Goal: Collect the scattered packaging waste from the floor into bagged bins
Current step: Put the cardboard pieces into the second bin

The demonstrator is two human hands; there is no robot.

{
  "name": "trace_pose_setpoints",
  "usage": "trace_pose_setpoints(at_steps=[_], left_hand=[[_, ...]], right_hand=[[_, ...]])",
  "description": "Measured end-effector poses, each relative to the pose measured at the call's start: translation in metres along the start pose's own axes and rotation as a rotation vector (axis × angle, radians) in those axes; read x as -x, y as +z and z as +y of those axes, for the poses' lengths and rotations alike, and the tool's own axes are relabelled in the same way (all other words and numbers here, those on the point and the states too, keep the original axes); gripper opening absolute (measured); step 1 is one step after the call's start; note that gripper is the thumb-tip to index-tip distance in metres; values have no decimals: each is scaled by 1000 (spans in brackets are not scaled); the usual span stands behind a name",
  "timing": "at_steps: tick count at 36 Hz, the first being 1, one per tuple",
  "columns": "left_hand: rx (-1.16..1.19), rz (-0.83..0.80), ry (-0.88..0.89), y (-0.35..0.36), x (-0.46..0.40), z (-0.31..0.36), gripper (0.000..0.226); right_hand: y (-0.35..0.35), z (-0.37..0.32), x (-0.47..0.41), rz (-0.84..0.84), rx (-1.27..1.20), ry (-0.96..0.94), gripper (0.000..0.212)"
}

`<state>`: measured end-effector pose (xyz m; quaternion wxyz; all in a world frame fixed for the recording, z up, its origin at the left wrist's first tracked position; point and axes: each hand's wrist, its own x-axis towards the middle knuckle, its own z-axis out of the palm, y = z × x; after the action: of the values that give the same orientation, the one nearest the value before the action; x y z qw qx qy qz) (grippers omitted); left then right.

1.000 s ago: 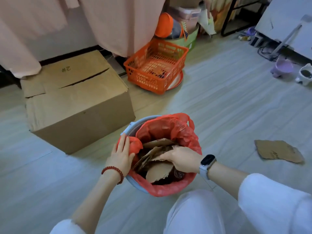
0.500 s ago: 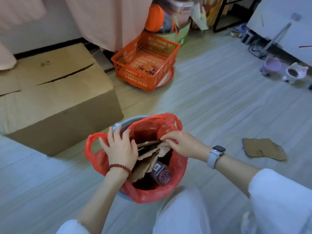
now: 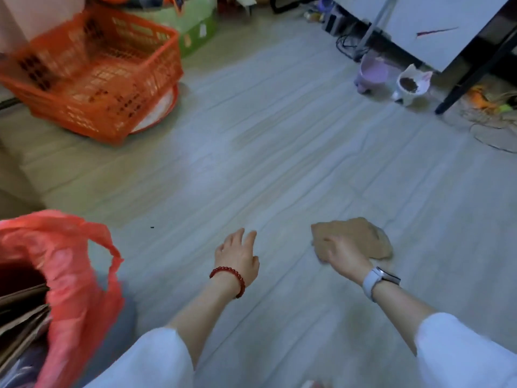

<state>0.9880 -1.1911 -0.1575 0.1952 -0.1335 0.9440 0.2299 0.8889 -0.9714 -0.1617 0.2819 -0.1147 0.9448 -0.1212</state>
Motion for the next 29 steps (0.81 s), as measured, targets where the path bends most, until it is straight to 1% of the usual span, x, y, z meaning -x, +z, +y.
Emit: trace_pose_setpoints(at_steps=[1, 2, 5, 6, 8, 10, 12, 13, 16, 18, 19, 21, 23, 25, 27, 29], left_hand=[[-23, -57, -29, 20, -12, 1, 57], [-42, -108, -62, 38, -22, 0, 61], [-99, -200, -158, 82, -44, -8, 71], [-122, -206, -174, 93, -48, -11, 74], [-178, -198, -170, 106, -51, -17, 82], [-200, -179, -153, 109, -50, -22, 86], [-216, -163, -135, 109, -49, -27, 87], [-225, -161, -131, 108, -49, -28, 88], [-215, -183, -136, 104, -48, -27, 87], [-182, -208, -137, 99, -48, -26, 80], [-154, -216, -138, 95, -49, -27, 75], [-115, -204, -134, 82, -48, -30, 66], [-123, -126, -122, 60, -44, -32, 57], [-131, 2, -106, 29, -36, -31, 49], [-122, 134, -97, -7, -24, -32, 45], [-130, 255, -91, -45, -9, -37, 42]], right_hand=[[7, 20, -13, -13, 64, 7, 42], [12, 36, -26, -20, 127, 11, 42], [20, 67, -66, -2, 246, -36, 59], [19, 71, -77, -18, 275, -57, 68], [18, 75, -96, -108, 376, -109, 85], [16, 72, -109, -192, 467, -164, 95], [17, 67, -118, -178, 546, -205, 101], [18, 64, -120, -153, 591, -223, 101], [20, 53, -121, -130, 667, -230, 89], [21, 43, -116, -130, 673, -225, 77], [22, 38, -114, -124, 661, -236, 69], [19, 22, -107, -105, 607, -280, 44], [11, -1, -98, -88, 516, -332, 25], [1, -29, -86, -40, 393, -385, 15], [-11, -63, -74, 51, 238, -437, 13], [-23, -101, -59, 136, 42, -468, 24]])
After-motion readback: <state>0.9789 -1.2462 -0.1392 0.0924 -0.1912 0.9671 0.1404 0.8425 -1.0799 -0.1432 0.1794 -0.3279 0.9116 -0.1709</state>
